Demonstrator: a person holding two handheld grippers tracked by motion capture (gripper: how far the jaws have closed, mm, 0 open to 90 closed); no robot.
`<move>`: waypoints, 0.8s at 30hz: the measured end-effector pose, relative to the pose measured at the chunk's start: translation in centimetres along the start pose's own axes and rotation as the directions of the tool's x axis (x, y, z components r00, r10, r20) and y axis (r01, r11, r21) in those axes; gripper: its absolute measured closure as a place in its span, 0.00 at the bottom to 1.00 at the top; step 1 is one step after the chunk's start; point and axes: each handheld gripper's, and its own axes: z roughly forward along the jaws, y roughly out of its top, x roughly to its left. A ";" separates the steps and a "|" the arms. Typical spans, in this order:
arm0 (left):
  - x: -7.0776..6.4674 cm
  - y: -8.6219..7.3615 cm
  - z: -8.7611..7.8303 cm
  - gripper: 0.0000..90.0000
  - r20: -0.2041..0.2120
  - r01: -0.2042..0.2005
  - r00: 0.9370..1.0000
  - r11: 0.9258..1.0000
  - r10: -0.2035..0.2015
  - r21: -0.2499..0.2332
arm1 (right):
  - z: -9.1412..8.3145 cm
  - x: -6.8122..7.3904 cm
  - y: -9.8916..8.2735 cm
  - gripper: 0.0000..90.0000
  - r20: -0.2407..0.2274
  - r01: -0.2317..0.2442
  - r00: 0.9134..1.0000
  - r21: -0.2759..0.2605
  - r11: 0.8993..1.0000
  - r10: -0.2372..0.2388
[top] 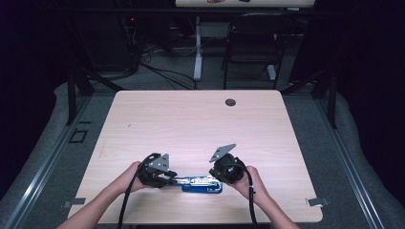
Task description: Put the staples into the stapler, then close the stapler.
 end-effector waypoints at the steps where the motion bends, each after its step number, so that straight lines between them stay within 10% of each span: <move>1: 0.0 0.0 0.0 0.77 -0.006 0.003 1.000 1.000 -0.003 0.000 | 0.1 0.0 0.1 0.98 -0.005 0.005 1.000 0.008 1.000 -0.005; 24: 0.4 -0.4 -0.2 0.75 0.012 0.033 0.999 0.999 -0.033 0.003 | 0.4 0.3 0.3 0.99 -0.018 -0.002 1.000 -0.010 1.000 0.002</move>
